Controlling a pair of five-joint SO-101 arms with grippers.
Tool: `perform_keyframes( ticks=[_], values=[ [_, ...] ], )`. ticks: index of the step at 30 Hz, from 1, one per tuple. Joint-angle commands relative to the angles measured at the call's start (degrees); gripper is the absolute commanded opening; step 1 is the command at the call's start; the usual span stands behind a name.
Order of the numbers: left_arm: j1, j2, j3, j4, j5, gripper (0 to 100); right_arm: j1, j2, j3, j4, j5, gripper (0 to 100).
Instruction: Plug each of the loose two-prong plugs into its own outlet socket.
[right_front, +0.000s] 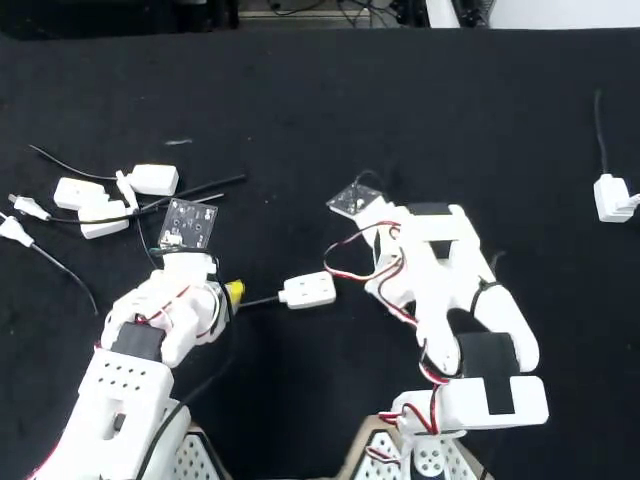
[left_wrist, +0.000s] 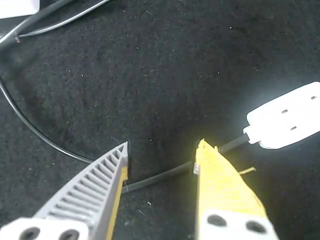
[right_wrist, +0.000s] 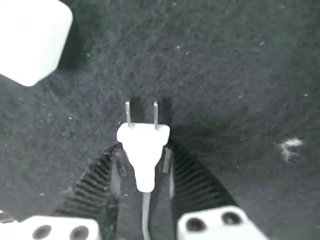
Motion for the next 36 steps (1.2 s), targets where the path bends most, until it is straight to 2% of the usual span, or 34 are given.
perform_keyframes(
  ticks=[1, 3, 8, 12, 15, 20, 24, 31, 36],
  values=[
    [-0.57, 0.09, -3.12, -0.70, -0.53, 22, -1.23, -8.22, -4.70, 5.80, 0.44, 1.1],
    [-0.57, 0.09, -3.30, -0.70, -0.44, 22, -5.63, -12.70, -4.44, 7.21, -0.18, 1.1],
    [-0.66, 0.09, -3.38, -0.70, 0.79, 22, -19.78, -21.14, -1.01, 2.11, -9.85, 1.1],
    [-1.63, 0.09, -4.79, -0.35, 3.96, 22, -28.84, -22.20, 0.48, -3.52, -15.21, 1.1],
    [-3.38, 0.09, -5.76, -0.35, 5.10, 22, -32.79, -20.53, 1.80, -9.32, -17.49, 1.1],
    [-4.09, 0.09, -5.85, -0.35, 5.63, 22, -36.84, -17.10, 4.53, -19.52, -21.36, 1.1],
    [-3.82, -2.55, -5.49, -0.26, 5.63, 22, -37.36, -16.57, 6.90, -25.23, -25.14, 1.1],
    [-3.65, -18.81, -4.35, 7.38, 5.71, 22, -37.27, -18.33, 9.63, -29.19, -27.60, 1.1],
    [-3.56, -29.54, 0.66, 8.18, 5.27, 22, -37.45, -18.59, 9.36, -29.45, -28.66, 1.1]
  ],
)
